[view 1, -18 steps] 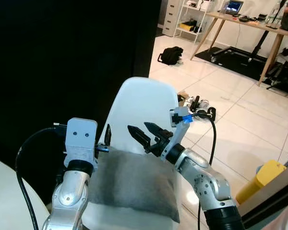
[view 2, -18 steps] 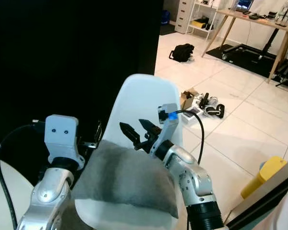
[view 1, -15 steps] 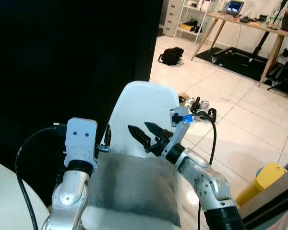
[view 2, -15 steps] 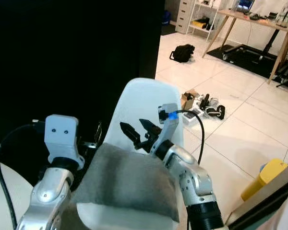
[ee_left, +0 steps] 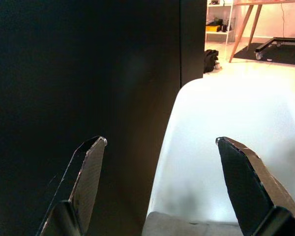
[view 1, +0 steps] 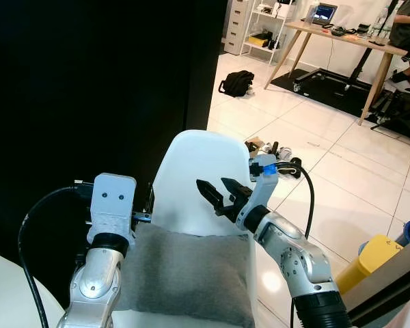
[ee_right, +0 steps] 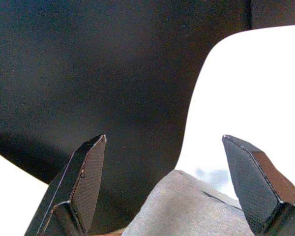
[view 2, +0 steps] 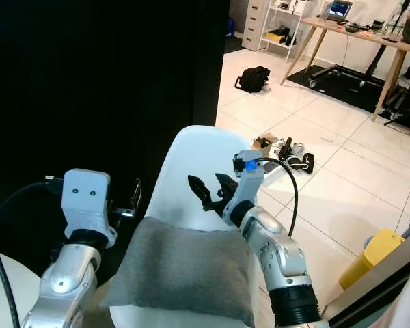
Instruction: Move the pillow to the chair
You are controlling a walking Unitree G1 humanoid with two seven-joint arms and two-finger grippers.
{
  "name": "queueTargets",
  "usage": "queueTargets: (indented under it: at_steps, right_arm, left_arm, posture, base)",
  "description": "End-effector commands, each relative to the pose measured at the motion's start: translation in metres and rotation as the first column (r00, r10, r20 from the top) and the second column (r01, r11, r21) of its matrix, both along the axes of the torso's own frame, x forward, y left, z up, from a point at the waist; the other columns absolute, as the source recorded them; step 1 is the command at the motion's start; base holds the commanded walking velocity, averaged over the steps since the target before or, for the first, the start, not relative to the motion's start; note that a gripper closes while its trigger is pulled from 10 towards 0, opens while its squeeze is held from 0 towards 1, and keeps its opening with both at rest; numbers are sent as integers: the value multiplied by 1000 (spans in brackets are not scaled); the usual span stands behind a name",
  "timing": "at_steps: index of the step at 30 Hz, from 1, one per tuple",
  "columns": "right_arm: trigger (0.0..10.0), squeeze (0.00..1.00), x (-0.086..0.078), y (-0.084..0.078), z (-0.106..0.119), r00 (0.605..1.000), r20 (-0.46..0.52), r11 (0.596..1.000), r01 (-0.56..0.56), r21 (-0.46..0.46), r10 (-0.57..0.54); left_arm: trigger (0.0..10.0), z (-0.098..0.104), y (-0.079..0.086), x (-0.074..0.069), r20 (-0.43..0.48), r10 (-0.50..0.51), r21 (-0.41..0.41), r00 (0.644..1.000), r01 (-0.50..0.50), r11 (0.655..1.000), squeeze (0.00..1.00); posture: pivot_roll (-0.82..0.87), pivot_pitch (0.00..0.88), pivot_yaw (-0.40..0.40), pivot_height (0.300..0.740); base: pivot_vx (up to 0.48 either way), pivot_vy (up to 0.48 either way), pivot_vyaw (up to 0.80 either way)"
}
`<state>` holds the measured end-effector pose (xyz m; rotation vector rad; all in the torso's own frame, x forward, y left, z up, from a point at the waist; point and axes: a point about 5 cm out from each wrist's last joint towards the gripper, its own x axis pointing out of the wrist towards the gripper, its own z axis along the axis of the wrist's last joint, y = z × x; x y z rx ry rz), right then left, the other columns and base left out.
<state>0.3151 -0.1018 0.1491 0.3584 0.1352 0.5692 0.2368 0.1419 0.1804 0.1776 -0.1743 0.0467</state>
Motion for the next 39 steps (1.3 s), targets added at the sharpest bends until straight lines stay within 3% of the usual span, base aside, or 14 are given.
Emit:
queueTargets:
  at_steps: [1, 30, 39]
  right_arm:
    - [10000, 0, 2, -4, 2, 1000, 1, 1000, 24, -1, -24]
    - [10000, 0, 3, -3, -2, 999, -11, 999, 31, -12, -32]
    - [10000, 0, 3, -2, -2, 1000, -12, 999, 18, -27, -18]
  left_arm:
    - [10000, -5, 1, 0, -31, 6, 25, 1000, -5, 1000, 0]
    - [10000, -8, 1, 1, -43, 2, 25, 999, -1, 1000, 0]
    - [10000, -9, -1, 2, -42, -3, 27, 999, 4, 1000, 0]
  posture:
    - [37, 0, -110, 740]
    - [36, 0, -110, 740]
    - [35, 0, -112, 740]
  base:
    - [-330, 0, 0]
    - [-342, 0, 0]
    - [-342, 0, -740]
